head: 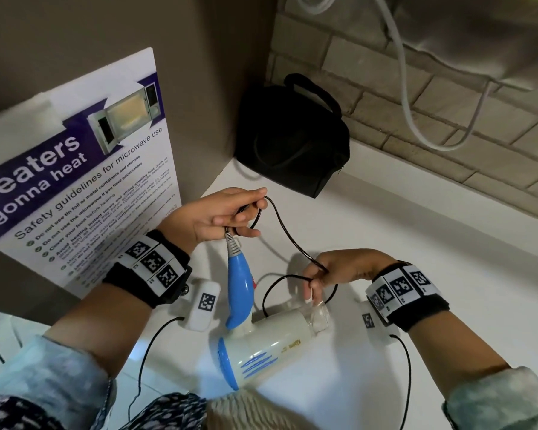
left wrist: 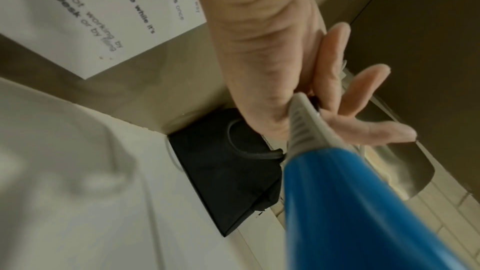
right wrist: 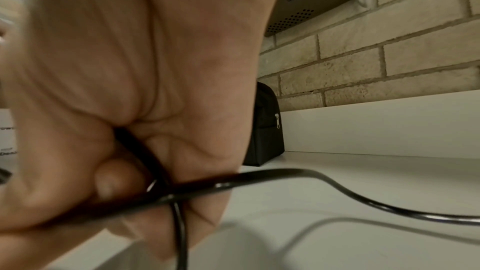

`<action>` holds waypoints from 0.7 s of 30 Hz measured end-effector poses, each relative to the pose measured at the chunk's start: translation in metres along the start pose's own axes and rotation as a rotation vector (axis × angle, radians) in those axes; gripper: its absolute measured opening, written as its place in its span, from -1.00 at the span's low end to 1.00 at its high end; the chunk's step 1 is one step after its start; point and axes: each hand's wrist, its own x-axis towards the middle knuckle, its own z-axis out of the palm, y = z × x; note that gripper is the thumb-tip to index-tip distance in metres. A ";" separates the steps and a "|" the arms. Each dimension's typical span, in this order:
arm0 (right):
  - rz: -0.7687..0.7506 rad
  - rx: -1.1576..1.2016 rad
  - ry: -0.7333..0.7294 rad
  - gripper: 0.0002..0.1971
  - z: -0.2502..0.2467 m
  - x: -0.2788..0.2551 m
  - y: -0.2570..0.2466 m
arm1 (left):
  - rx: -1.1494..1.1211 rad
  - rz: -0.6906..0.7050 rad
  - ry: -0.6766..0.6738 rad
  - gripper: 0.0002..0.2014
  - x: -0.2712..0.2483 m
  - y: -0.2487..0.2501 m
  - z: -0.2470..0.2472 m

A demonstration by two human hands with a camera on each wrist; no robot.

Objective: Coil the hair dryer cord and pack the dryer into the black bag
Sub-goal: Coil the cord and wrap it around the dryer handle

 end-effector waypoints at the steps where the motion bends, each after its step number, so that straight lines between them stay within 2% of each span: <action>1: 0.009 -0.007 0.003 -0.77 -0.001 -0.001 -0.003 | 0.007 0.000 -0.009 -0.66 0.000 0.001 0.002; 3: 0.038 -0.005 0.091 -0.67 -0.008 -0.003 -0.008 | 0.014 -0.001 -0.023 -0.66 0.001 0.001 0.005; 8: 0.090 0.078 0.715 -0.68 -0.031 -0.002 -0.006 | -0.031 -0.027 -0.077 -0.67 0.003 0.001 0.004; 10: 0.120 0.020 0.865 -0.69 -0.036 0.001 -0.003 | -0.028 -0.020 -0.073 -0.68 0.004 0.000 0.004; 12: 0.155 -0.048 0.927 -0.75 -0.036 0.005 0.001 | -0.013 0.004 -0.044 -0.71 0.004 -0.002 0.005; 14: 0.156 -0.120 0.915 -0.84 -0.033 0.009 0.001 | -0.031 0.032 -0.034 -0.75 0.006 -0.005 0.005; 17: 0.033 -0.180 0.868 -0.75 -0.026 0.014 -0.010 | -0.098 0.051 -0.110 -0.71 0.009 -0.012 0.007; 21: -0.147 -0.054 0.940 -0.90 -0.024 0.015 -0.034 | -0.238 0.074 -0.137 -0.64 0.015 -0.016 0.012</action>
